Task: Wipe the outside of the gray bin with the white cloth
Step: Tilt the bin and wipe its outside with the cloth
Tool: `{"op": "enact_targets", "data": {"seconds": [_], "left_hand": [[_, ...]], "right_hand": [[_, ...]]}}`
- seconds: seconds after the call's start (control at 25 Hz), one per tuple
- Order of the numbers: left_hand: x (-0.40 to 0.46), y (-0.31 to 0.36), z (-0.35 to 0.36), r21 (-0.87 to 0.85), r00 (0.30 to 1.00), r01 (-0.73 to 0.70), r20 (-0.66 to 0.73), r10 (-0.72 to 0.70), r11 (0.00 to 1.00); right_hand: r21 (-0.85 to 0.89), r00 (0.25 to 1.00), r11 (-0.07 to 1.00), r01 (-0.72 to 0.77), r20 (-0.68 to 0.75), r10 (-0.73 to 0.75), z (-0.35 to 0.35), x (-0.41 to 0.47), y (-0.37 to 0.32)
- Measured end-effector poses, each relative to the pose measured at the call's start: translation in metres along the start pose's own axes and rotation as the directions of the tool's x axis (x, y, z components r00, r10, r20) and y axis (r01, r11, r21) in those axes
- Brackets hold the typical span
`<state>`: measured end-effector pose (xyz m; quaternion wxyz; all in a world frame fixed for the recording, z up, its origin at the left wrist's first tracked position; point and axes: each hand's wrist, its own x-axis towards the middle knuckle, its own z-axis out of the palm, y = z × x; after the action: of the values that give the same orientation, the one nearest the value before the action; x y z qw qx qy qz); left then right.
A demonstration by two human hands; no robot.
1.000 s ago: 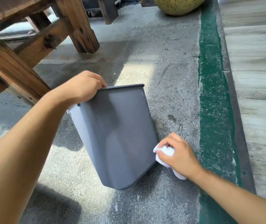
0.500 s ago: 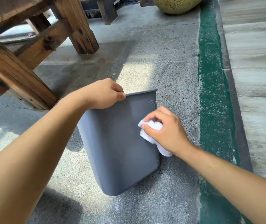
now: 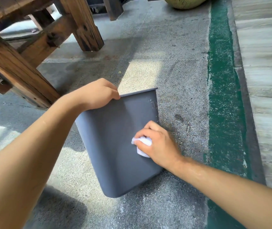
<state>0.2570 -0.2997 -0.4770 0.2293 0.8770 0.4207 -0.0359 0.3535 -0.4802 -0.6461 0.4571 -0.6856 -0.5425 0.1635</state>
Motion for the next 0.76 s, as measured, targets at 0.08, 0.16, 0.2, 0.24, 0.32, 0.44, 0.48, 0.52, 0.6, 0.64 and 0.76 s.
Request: {"op": "enact_targets", "data": {"seconds": [0.08,0.16,0.2,0.24,0.32,0.44,0.48,0.52,0.6,0.64,0.76], "left_hand": [[0.0,-0.004,-0.002,-0.009,0.999,0.003,0.039,-0.003,1.0],[-0.001,-0.003,-0.002,-0.013,0.998,-0.007,0.062,0.008,1.0],[-0.003,0.0,-0.001,-0.042,0.997,0.003,0.075,0.0,0.999],[-0.004,0.002,0.0,-0.067,0.996,0.008,0.086,-0.002,0.998],[-0.004,0.002,0.002,-0.058,0.995,-0.01,0.096,0.016,0.998],[-0.002,0.0,0.01,0.085,0.997,-0.036,0.069,0.031,0.996],[-0.003,0.001,0.014,0.135,0.998,-0.042,0.058,0.034,0.99],[-0.002,0.002,0.018,0.164,0.998,-0.049,0.056,0.041,0.985],[-0.002,0.003,0.027,0.165,0.997,-0.07,0.053,0.063,0.984],[-0.003,0.005,0.03,0.159,0.996,-0.084,0.046,0.078,0.984],[-0.001,0.002,0.031,0.077,0.996,-0.084,0.038,0.082,0.993]], "right_hand": [[-0.102,0.988,0.995,0.001,0.157,0.016,0.007,-0.042,0.019],[-0.235,0.928,0.971,-0.036,0.352,0.119,0.011,-0.089,0.04],[-0.289,0.884,0.955,-0.064,0.428,0.188,0.012,-0.112,0.05],[-0.33,0.849,0.94,-0.087,0.468,0.243,0.012,-0.13,0.059],[-0.371,0.818,0.918,-0.141,0.479,0.319,0.01,-0.143,0.071],[-0.306,0.861,0.915,-0.264,0.353,0.367,-0.001,-0.116,0.07],[-0.254,0.882,0.916,-0.31,0.283,0.377,-0.007,-0.101,0.065],[-0.192,0.902,0.918,-0.346,0.202,0.382,-0.014,-0.085,0.059],[-0.062,0.922,0.923,-0.381,0.049,0.384,-0.03,-0.054,0.043],[-0.008,0.925,0.925,-0.38,-0.013,0.38,-0.038,-0.041,0.035],[0.068,0.951,0.962,-0.266,-0.144,0.273,-0.056,-0.009,0.012]]}}
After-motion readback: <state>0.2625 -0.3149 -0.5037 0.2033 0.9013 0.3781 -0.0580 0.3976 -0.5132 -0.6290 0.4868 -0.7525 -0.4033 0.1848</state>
